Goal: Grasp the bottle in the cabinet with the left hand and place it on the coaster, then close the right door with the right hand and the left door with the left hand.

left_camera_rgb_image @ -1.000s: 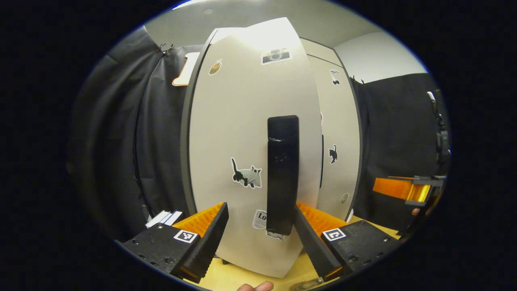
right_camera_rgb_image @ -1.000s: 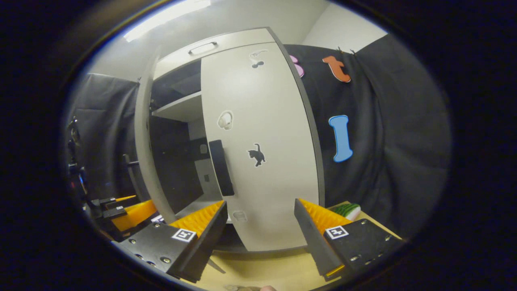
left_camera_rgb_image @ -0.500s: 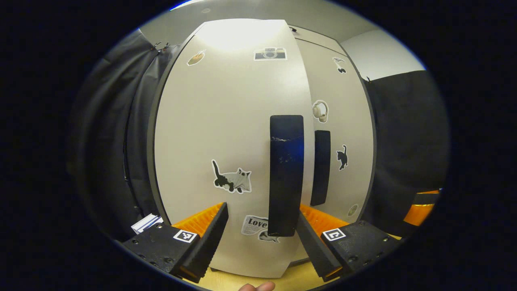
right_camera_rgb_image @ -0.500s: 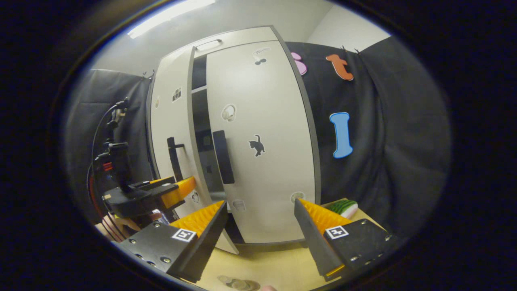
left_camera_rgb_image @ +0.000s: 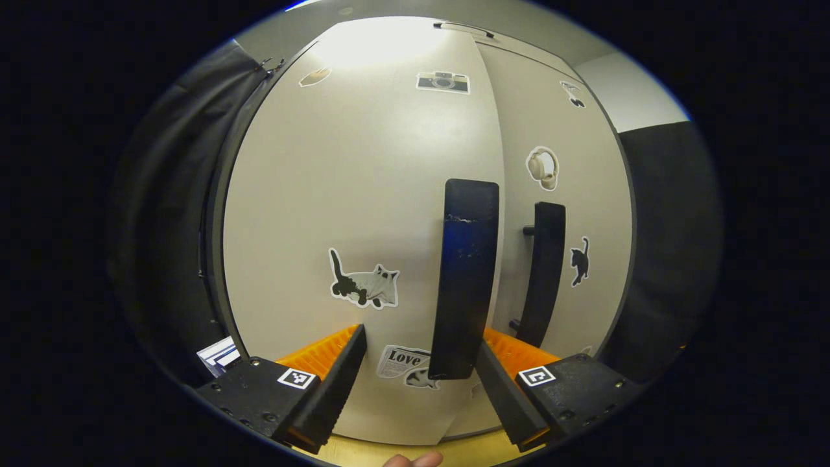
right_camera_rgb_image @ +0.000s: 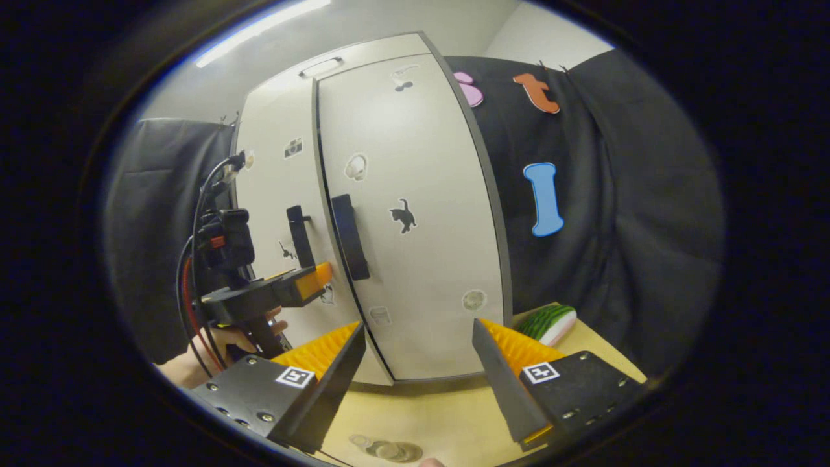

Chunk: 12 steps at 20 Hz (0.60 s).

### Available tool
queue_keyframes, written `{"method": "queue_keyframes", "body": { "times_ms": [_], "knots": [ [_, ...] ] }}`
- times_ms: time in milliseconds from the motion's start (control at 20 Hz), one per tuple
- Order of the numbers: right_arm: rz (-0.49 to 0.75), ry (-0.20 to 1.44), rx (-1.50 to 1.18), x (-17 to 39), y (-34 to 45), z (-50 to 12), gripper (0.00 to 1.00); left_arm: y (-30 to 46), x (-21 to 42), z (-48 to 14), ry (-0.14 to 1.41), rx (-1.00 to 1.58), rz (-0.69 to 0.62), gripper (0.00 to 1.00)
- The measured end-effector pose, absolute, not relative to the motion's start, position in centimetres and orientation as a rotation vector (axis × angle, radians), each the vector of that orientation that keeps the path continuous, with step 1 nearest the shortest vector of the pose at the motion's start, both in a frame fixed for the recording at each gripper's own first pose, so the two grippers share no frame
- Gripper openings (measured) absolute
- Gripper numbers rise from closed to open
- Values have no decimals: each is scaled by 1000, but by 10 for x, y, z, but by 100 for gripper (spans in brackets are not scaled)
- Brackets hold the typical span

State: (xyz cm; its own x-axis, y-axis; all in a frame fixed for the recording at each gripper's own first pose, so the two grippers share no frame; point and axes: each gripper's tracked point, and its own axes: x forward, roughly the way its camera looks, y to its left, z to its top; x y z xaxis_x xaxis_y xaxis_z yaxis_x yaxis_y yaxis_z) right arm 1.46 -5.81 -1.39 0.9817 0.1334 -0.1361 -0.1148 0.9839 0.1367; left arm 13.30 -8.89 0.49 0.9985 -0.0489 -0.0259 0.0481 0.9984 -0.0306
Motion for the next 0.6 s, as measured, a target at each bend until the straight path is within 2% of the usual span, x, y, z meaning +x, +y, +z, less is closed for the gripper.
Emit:
{"method": "queue_keyframes", "body": {
  "times_ms": [400,450,600],
  "knots": [
    [123,162,118,9,-63,-20,100,-90,133,5,25,-15,20,98],
    [123,162,116,9,-63,-20,97,-92,135,5,21,-13,16,98],
    [119,155,120,8,-65,-17,100,-102,123,6,46,-13,-14,97]
  ]
}}
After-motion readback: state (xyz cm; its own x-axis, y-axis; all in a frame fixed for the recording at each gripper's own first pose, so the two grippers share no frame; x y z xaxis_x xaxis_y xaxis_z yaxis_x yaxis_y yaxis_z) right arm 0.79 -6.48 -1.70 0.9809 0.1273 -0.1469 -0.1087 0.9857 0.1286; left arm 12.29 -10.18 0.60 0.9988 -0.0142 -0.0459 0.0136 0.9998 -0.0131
